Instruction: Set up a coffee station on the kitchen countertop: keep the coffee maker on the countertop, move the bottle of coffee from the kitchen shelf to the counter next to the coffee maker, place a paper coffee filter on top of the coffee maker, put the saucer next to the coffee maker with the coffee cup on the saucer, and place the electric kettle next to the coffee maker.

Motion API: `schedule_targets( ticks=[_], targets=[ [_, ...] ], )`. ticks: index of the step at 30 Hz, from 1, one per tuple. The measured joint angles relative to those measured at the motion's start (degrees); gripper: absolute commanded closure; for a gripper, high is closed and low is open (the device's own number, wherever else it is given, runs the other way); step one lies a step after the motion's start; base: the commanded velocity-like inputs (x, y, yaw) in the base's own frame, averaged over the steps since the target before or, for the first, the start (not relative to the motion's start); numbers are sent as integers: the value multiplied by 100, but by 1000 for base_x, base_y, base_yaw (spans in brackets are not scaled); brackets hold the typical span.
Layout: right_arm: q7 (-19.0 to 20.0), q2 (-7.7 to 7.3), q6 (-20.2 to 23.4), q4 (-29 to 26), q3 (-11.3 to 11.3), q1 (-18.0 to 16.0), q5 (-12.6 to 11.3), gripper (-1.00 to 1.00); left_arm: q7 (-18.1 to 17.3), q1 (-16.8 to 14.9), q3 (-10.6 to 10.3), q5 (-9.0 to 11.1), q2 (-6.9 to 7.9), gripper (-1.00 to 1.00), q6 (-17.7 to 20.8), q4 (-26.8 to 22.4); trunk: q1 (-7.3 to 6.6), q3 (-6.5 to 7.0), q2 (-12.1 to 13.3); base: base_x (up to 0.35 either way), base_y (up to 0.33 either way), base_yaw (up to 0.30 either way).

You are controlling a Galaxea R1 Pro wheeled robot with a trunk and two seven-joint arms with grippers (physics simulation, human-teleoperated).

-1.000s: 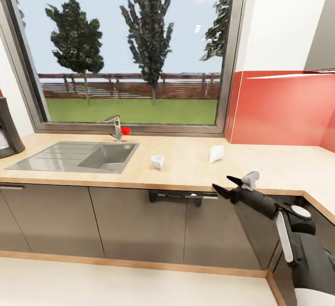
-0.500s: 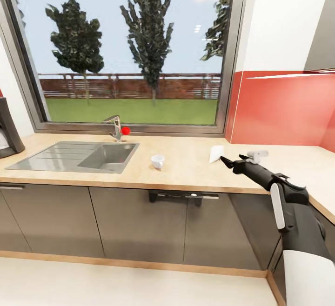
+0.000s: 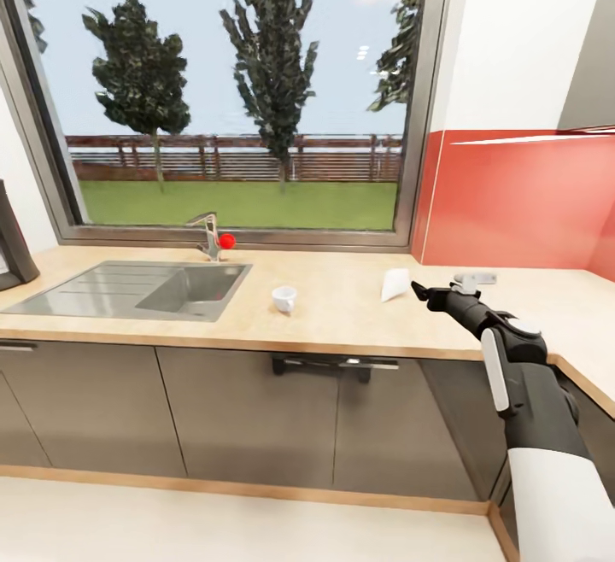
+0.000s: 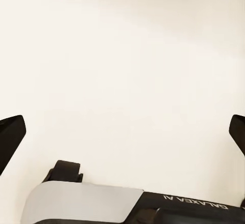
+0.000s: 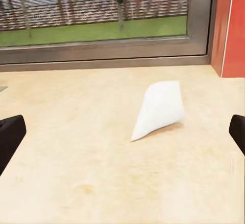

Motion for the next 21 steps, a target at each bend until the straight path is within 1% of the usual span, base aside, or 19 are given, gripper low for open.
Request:
schedule_targets(
  ticks=[5, 11, 16, 21],
  targets=[
    [-4, 1, 4, 9, 22, 35, 9, -100, 0, 0, -12, 0, 0, -100, -4, 93, 0, 0, 0, 25, -23, 0],
    [-10, -10, -7, 32, 20, 105, 45, -100, 0, 0, -29, -2, -1, -100, -5, 185, 0, 0, 0, 93, -75, 0],
    [-15, -16, -16, 174, 19, 114, 40, -100, 0, 0, -35, -2, -2, -100, -5, 192, 0, 0, 0, 43, -23, 0],
    [-8, -5, -19, 359, 27, 115, 21, -100, 0, 0, -29, -2, -1, -100, -6, 193, -1, 0, 0, 154, -60, 0]
  ],
)
